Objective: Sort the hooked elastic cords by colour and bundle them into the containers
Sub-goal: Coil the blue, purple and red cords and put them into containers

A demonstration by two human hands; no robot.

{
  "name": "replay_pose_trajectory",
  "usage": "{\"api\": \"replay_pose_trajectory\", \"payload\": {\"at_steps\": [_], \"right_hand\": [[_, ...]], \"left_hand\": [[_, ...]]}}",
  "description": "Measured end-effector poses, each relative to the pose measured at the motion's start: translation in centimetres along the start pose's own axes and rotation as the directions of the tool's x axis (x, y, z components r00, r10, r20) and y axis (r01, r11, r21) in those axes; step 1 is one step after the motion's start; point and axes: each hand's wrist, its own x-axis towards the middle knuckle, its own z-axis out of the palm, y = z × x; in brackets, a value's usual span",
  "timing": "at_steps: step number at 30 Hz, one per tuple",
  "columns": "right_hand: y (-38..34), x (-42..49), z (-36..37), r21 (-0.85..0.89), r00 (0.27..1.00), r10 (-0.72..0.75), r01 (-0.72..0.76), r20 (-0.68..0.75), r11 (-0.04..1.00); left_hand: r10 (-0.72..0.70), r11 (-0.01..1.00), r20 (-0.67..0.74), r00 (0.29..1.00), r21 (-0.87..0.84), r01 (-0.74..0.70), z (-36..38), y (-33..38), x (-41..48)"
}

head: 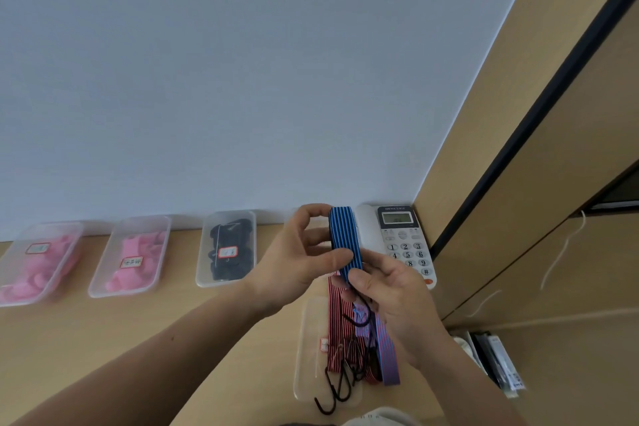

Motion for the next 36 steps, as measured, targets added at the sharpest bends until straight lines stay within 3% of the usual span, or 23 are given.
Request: {"api": "replay_pose_trajectory", "payload": {"at_steps": [4,12,17,24,30,36], "right_hand": [[-0.3,0.3,0.0,0.027,0.996,0.052,-0.05,-0.067,0.998],[0.1,1.6,1.5,-0.058,0.99,-0.01,0.002,-0.144,0.998],[0.4,2.4,2.6,-0.082,0.987,-0.025,0.012,-0.156,0.997],[0.9,4.2,4.7,0.099,0.947,0.063,-0.033,-0.316,0.995],[1.5,5.2,7.4,-0.151,0.878,-0.089,0.02,-0.471,0.988],[2.1,5.5,9.6,-0.126,0.877,-0.07,0.011,-0.475,0.992]], "left_hand": [[0.082,0.992,-0.028,0.996,0.102,-0.079,-0.3,-0.5,0.2],[0.12,0.953,-0.028,0.992,0.283,-0.107,-1.2,-0.9,-0.1],[0.243,0.818,-0.11,0.964,0.557,-0.143,-2.7,-1.0,0.0],[0.163,0.953,-0.304,0.939,0.294,-0.071,-4.2,-1.8,-0.3],[0.173,0.955,-0.347,0.922,0.29,-0.07,-5.4,-2.4,-0.2],[0.122,0.947,-0.25,0.961,0.32,-0.037,-7.4,-3.4,-0.4]]}}
